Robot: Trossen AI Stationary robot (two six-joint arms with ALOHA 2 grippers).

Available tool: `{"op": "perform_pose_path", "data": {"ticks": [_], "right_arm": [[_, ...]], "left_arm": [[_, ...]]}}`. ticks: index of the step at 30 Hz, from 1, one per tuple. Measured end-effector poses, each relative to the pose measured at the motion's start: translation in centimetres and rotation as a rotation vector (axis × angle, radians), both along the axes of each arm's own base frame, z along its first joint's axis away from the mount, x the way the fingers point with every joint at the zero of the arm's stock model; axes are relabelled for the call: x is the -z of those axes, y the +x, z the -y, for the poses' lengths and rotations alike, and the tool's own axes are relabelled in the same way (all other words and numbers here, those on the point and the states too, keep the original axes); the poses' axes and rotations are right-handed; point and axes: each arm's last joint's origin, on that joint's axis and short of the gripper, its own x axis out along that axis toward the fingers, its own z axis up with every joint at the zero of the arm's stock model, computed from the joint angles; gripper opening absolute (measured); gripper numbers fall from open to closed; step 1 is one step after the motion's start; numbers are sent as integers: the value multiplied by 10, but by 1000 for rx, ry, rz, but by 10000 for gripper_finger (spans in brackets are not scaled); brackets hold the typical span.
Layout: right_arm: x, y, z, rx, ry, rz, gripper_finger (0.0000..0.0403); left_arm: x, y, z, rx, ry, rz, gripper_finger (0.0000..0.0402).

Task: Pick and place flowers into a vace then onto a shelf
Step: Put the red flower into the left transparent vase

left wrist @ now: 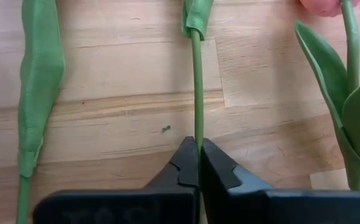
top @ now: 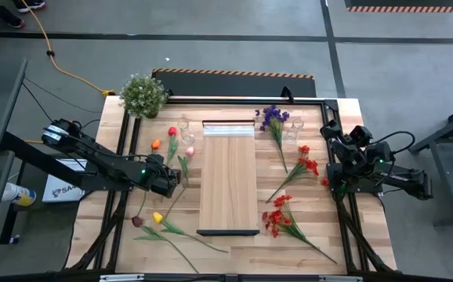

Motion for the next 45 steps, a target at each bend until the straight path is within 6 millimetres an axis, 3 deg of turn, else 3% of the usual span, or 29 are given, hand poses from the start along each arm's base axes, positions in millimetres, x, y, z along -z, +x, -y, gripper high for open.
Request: {"op": "perform_pose_path", "data": {"ticks": [9, 14, 27, 35, 45], "right_arm": [[0, 0, 0, -4, 1, 0, 273], [0, 0, -1, -18, -13, -4, 273], [0, 0, -1, -22, -18, -6, 273], [0, 0, -1, -27, -25, -8, 273], [1, 1, -2, -58, -34, -20, 273]], "left_arm": [[-8, -2, 1, 4, -77, 33, 32], [-29, -3, 2, 16, -97, 14, 32], [-139, 0, 2, 84, -37, -111, 32], [-204, -4, 0, 128, -16, -52, 32], [-260, -6, -5, 187, 112, 133, 32]]}}
